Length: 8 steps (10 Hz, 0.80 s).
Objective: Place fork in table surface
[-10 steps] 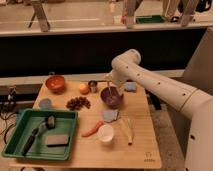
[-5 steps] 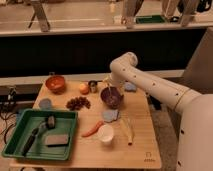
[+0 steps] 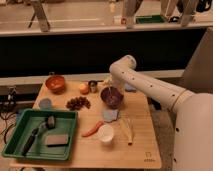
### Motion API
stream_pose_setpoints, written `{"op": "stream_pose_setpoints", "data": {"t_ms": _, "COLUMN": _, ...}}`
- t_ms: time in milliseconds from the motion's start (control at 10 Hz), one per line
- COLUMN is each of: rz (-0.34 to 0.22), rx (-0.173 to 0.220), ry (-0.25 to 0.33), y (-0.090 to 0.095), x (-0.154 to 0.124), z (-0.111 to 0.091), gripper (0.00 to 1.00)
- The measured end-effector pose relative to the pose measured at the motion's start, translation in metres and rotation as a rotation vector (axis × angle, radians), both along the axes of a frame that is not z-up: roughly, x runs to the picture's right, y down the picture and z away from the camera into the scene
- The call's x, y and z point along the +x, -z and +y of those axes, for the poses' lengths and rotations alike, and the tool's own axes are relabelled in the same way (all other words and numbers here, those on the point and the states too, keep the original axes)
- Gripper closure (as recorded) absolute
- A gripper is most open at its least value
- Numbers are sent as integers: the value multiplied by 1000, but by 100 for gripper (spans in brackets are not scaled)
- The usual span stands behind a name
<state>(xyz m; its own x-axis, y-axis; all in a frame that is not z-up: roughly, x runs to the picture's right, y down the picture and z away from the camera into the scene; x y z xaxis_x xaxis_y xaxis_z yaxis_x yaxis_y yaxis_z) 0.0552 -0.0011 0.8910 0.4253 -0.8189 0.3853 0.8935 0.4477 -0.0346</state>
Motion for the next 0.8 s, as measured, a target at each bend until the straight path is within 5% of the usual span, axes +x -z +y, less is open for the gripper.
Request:
{"op": "stream_pose_setpoints", "data": {"t_ms": 500, "rz": -7, "rx": 4, "ry": 92, "y": -26, "x": -13, "z": 8, "gripper": 21}}
{"op": "stream_pose_setpoints", "data": {"t_ms": 800, "rz": 13, "rx": 1, "ry": 127, "y": -38, "x": -14, "z": 12, "gripper": 33}}
